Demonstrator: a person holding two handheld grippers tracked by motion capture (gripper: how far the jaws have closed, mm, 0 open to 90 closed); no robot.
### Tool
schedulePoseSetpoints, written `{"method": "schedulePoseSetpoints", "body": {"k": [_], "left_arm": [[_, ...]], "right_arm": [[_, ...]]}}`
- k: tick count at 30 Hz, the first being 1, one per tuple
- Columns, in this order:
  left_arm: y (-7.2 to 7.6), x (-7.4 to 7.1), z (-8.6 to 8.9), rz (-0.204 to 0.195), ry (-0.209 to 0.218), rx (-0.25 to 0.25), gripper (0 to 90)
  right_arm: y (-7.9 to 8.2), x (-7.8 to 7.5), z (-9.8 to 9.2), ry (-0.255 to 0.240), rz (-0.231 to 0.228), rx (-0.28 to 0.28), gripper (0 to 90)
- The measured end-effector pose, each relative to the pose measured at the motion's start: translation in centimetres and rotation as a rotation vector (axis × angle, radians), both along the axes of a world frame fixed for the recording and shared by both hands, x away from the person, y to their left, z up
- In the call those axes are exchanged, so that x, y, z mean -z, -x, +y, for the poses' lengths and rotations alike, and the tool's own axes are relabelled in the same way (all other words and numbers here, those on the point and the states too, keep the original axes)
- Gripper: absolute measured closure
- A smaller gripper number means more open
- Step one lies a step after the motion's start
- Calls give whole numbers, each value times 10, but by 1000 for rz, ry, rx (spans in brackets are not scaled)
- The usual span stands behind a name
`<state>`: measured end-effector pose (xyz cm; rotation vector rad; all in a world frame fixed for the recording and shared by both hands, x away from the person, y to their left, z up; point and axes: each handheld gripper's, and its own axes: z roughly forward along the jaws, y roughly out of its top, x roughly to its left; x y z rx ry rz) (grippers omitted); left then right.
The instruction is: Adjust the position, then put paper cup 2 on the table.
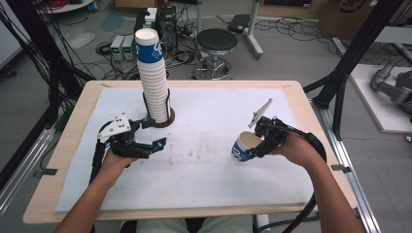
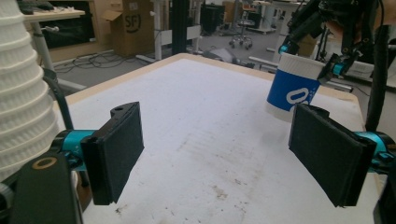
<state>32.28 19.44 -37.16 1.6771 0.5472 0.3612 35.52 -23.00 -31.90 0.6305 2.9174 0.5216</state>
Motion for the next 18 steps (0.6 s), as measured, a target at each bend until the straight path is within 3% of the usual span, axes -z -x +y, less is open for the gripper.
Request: {"method": "schedulePoseSetpoints", "body": {"k": [11, 18], "left_arm": [[2, -6, 16, -7, 20, -27, 178], [6, -10, 33, -21, 31, -62, 178]], "right_arm": [[-1, -5, -4, 27, -17, 21, 319], [-7, -3, -2, 70, 1, 37, 319]]}}
